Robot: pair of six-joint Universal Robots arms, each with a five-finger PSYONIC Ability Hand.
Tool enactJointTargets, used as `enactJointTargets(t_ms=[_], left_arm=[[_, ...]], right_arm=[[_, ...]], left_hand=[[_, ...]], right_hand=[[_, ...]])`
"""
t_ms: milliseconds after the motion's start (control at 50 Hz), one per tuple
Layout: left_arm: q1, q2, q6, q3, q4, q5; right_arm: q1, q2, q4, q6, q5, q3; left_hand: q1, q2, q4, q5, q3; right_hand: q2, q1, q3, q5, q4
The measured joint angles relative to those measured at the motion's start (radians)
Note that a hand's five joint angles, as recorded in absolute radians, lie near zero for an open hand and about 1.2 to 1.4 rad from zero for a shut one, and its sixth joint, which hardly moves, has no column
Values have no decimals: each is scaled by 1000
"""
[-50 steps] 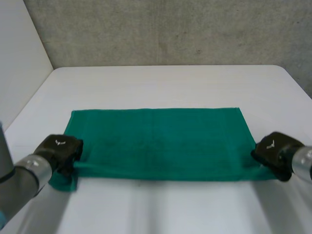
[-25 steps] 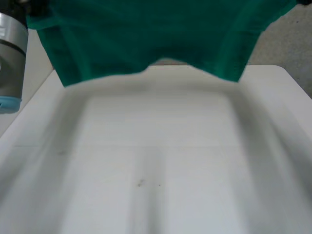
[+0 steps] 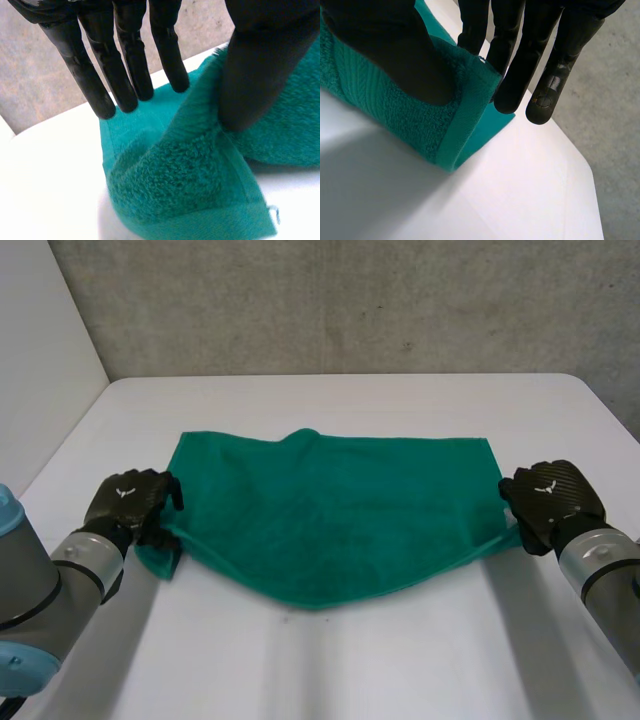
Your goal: Fold the towel.
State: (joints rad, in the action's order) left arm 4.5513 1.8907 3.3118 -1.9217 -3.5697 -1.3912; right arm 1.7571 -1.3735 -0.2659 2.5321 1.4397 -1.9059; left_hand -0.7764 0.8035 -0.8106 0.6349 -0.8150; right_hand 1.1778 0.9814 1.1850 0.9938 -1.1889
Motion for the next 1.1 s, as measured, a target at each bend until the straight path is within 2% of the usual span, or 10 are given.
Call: enactJointTargets(t_ms=[40, 100, 540, 580, 620, 640, 800, 1020, 1080, 1100], left_arm=[[3, 4, 0, -4, 2, -12], [8, 1, -1, -6, 3, -35], [15, -57, 1, -80, 126, -172], [16, -76, 1, -92, 131, -185], [18, -86, 1, -99, 131, -191], [20, -92, 1, -105, 130, -194], [35, -142, 35, -153, 133, -185], [68, -328, 282, -260, 195, -112], [83, -336, 299, -262, 200, -69], [92, -336, 301, -261, 201, -39]], right_arm=[[-19, 2, 1, 16, 0, -2], [-44, 1, 2, 38, 2, 0], [-105, -17, 2, 60, 2, -11], [-104, -17, 2, 60, 1, -15], [-103, -17, 2, 59, 1, -17], [-102, -16, 2, 57, 0, -19], [-102, -25, 64, 15, -5, -18], [-135, -91, 283, -200, -50, -28], [-143, -96, 286, -211, -63, -33], [-146, -96, 280, -209, -69, -36]], left_hand=[[142, -161, 167, -170, 164], [171, -202, 213, -217, 211], [247, -282, 297, -300, 286], [212, -244, 261, -262, 257], [-114, 33, -24, 17, -20], [-381, 293, -284, 277, -277], [-391, 391, -382, 333, -375], [-391, 394, -385, 333, -377], [-258, 251, -243, 237, -238], [9, 12, -5, 8, -4]], right_hand=[[0, 0, 0, 0, 0], [0, 0, 0, 0, 0], [0, 0, 0, 0, 0], [0, 0, 0, 0, 0], [0, 0, 0, 0, 0], [0, 0, 0, 0, 0], [0, 0, 0, 1, 0], [0, 0, 0, 1, 0], [0, 0, 0, 1, 0], [0, 0, 0, 1, 0]])
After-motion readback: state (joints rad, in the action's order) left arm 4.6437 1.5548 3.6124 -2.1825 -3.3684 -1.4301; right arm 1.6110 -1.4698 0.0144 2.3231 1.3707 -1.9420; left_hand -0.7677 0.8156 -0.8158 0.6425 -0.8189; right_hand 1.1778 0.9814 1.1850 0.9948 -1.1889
